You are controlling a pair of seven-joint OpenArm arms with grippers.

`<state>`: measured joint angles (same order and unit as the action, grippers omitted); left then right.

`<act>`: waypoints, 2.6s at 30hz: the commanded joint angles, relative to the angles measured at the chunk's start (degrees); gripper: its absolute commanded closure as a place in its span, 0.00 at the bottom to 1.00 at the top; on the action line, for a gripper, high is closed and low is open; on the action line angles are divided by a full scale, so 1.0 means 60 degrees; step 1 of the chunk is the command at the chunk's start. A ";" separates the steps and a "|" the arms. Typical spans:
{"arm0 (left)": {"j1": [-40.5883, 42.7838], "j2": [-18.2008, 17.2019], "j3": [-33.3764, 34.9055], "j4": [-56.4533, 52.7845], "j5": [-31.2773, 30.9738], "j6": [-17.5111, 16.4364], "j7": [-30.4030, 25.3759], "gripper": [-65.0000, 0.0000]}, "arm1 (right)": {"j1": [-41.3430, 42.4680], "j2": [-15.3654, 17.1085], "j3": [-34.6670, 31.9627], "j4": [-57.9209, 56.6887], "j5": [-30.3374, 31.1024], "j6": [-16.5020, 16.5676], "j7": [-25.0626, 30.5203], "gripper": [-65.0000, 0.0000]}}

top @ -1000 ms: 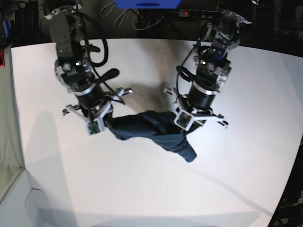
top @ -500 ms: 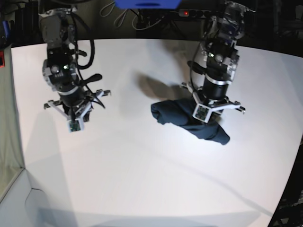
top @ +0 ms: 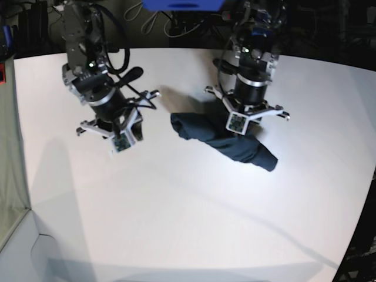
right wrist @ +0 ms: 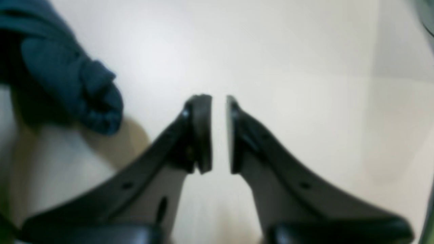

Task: Layout the t-shirt on the table in an organized manner, then fold the t-shirt properly
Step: 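Lower the held shirt back onto the table with both grippers, then regrasp the shirt edge with both grippers close together, then release the left gripper and lift the shirt with the right gripper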

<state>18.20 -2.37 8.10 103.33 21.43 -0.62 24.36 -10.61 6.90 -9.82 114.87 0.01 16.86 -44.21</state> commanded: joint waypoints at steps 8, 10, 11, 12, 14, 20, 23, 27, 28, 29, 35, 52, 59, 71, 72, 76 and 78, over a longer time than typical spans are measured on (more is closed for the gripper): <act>0.0696 -0.0271 0.0006 0.0149 0.0025 0.0082 -0.0228 0.99 | 0.0047 0.0001 -0.1432 0.0130 0.0049 0.0816 0.0239 0.53; 0.0696 -0.0213 0.0006 0.0149 0.0025 0.0082 -0.0228 0.99 | 0.0062 0.0001 -0.1798 0.0130 0.0049 0.0816 0.0239 0.51; 0.0711 -0.0213 0.0006 0.0163 0.0025 0.0082 -0.0228 0.99 | 0.0062 0.0001 -0.1989 0.0130 0.0049 0.0831 0.0239 0.50; 0.0711 -0.0213 0.0006 0.0163 0.0025 0.0082 -0.0228 0.99 | 0.0062 0.0001 -0.2150 0.0130 0.0049 0.0831 0.0239 0.51; 0.0726 -0.0198 0.0006 0.0163 0.0025 0.0082 -0.0228 0.99 | 0.0062 0.0001 -0.2428 0.0130 0.0035 0.0816 0.0239 0.51; 0.0828 -0.0052 0.0020 0.0149 0.0025 0.0082 -0.0228 0.99 | 0.0281 0.0001 -0.3029 0.0101 0.0020 0.0816 0.0283 0.51; 0.0828 -0.0052 0.0108 0.0134 0.0025 0.0082 -0.0228 0.99 | 0.0516 -0.0014 -0.3117 -0.0090 0.0020 0.0816 0.0298 0.51; 0.0843 -0.0125 0.0299 0.0134 0.0025 0.0082 -0.0228 0.99 | 0.0853 -0.0234 -0.3102 -0.0486 0.0006 0.0801 0.0283 0.51; 0.0843 -0.0096 0.0299 0.0134 0.0025 0.0082 -0.0228 0.99 | 0.0911 -0.0248 -0.3102 -0.0573 0.0006 0.0801 0.0269 0.51; 0.0843 -0.0081 0.0299 0.0134 0.0025 0.0082 -0.0228 0.99 | 0.0926 -0.0248 -0.3102 -0.0661 0.0006 0.0801 0.0313 0.51; 0.0770 -0.0066 0.0299 0.0134 0.0025 0.0082 -0.0228 0.99 | 0.1351 -0.0409 -0.3102 -0.1555 0.0006 0.0801 0.0327 0.51; 0.0740 -0.0066 0.0240 0.0134 0.0025 0.0082 -0.0228 0.99 | 0.2113 -0.0468 -0.3102 -0.3035 0.0006 0.0816 0.0342 0.98; 0.0477 -0.0110 -0.0361 0.0163 0.0011 0.0082 -0.0228 0.99 | 0.2128 -0.0248 -0.2883 -0.2976 0.0006 0.0801 0.0342 1.00; 0.0345 -0.0154 -0.0844 0.0456 0.0011 0.0096 -0.0243 0.99 | 0.2128 -0.0175 -0.1505 -0.3035 0.0006 0.0845 0.0342 1.00; 0.0345 -0.0140 -0.1035 0.0456 0.0011 0.0082 -0.0243 0.99 | 0.2128 -0.0131 -0.1344 -0.3035 0.0006 0.0845 0.0342 1.00; 0.0242 -0.0154 -0.1533 0.0412 -0.0004 0.0067 -0.0243 0.99 | 0.2142 0.0001 -0.0993 -0.3079 0.0006 0.0845 0.0342 1.00; 0.0213 -0.0154 -0.1606 0.0427 -0.0004 0.0053 -0.0243 0.99 | 0.2157 0.0001 -0.0758 -0.3328 0.0006 0.0845 0.0342 1.00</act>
<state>19.92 -3.70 -2.00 104.60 21.50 -0.32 24.49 1.30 7.03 -14.35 94.00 -0.27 22.28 -43.27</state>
